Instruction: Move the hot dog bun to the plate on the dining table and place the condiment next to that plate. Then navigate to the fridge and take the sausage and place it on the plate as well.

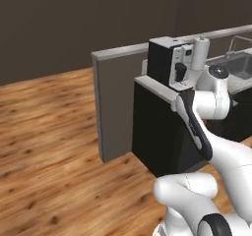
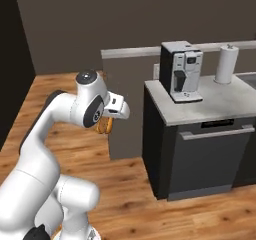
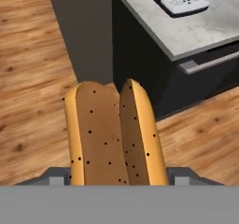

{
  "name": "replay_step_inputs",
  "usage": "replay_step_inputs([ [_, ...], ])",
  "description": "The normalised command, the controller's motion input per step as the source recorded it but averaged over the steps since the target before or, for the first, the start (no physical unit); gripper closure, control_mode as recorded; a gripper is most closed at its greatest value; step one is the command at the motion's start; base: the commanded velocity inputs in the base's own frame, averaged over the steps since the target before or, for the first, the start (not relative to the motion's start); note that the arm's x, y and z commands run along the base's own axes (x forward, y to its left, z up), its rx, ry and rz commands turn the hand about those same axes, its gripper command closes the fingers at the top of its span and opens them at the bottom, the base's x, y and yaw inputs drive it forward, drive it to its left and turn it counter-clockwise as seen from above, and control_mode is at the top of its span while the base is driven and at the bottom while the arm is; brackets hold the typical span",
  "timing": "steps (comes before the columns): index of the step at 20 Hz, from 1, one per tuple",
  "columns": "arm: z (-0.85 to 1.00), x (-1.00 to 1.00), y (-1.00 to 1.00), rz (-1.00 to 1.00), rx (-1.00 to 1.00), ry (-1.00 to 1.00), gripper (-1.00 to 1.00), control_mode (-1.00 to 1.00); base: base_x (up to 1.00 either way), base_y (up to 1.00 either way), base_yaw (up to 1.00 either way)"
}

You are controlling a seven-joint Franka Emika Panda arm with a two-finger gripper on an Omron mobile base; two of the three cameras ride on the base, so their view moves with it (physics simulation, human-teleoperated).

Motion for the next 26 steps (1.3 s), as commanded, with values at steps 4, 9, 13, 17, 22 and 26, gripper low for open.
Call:
replay_step_inputs([
  [4, 0.0, 0.0, 0.0, 0.0, 0.0, 0.0, 1.0, 1.0, 0.69, 1.0, 0.11],
  [9, 0.0, 0.0, 0.0, 0.0, 0.0, 0.0, 1.0, 1.0, 0.89, 1.0, 0.07],
  [13, 0.0, 0.0, 0.0, 0.0, 0.0, 0.0, 1.0, 1.0, 0.97, 1.0, 0.0],
  [17, 0.0, 0.0, 0.0, 0.0, 0.0, 0.0, 1.0, 1.0, 1.0, 0.87, -0.03],
  [22, 0.0, 0.0, 0.0, 0.0, 0.0, 0.0, 1.0, 1.0, 1.0, 0.8, -0.2],
  [26, 0.0, 0.0, 0.0, 0.0, 0.0, 0.0, 1.0, 1.0, 1.0, 0.85, -0.33],
])
